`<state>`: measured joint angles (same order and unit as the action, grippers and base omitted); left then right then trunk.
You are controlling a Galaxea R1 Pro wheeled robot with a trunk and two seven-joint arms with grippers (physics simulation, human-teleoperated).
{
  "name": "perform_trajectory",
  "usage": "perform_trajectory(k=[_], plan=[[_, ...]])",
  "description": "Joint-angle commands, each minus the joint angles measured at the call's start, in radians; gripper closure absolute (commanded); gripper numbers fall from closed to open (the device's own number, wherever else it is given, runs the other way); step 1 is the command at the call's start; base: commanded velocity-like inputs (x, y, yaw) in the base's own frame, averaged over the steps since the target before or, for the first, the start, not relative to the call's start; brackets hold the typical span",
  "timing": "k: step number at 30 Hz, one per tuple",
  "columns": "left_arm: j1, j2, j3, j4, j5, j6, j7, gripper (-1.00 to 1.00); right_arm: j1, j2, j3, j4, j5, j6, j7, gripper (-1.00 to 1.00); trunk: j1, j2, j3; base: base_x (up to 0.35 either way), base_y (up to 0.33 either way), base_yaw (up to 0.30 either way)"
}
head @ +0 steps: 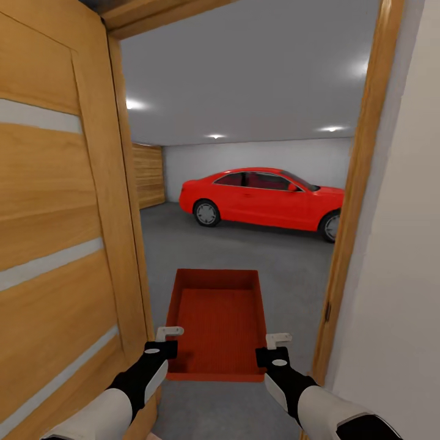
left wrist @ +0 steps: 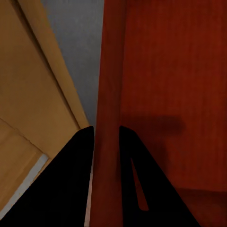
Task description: Move the two storage containers from the living room to the garage. In the garage, place one container on the floor and stack the other container on top of it (either order is fine).
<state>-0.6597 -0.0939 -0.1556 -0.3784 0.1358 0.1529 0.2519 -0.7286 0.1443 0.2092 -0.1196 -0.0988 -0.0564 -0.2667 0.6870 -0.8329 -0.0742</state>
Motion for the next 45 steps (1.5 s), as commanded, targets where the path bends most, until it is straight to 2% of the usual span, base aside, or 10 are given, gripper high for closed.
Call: perform_trajectory(k=[1,9,35,45], plan=[[-0.001,0.000,0.023,-0.016,0.079,0.010,0.023,1.00,0.000,0.029,0.024,0.001,-0.014,-0.003,-0.002,1.00,0.001,-0.001,-0.002,0.301,0.212,-0.031],[-0.001,-0.001,0.022,-0.016,0.079,0.010,0.023,1.00,0.000,0.028,0.023,0.001,-0.014,-0.003,-0.002,1.00,0.001,-0.001,-0.002,0.297,0.221,-0.081],[-0.001,-0.001,0.023,-0.016,0.079,0.007,0.024,1.00,0.000,0.029,0.023,0.001,-0.014,-0.003,-0.002,1.00,0.001,-0.001,-0.002,0.294,0.222,-0.284],[-0.001,-0.001,0.024,-0.017,0.077,0.006,0.026,1.00,0.000,0.028,0.023,0.001,-0.014,-0.003,-0.002,1.00,0.001,-0.001,-0.002,0.078,0.049,-0.109]])
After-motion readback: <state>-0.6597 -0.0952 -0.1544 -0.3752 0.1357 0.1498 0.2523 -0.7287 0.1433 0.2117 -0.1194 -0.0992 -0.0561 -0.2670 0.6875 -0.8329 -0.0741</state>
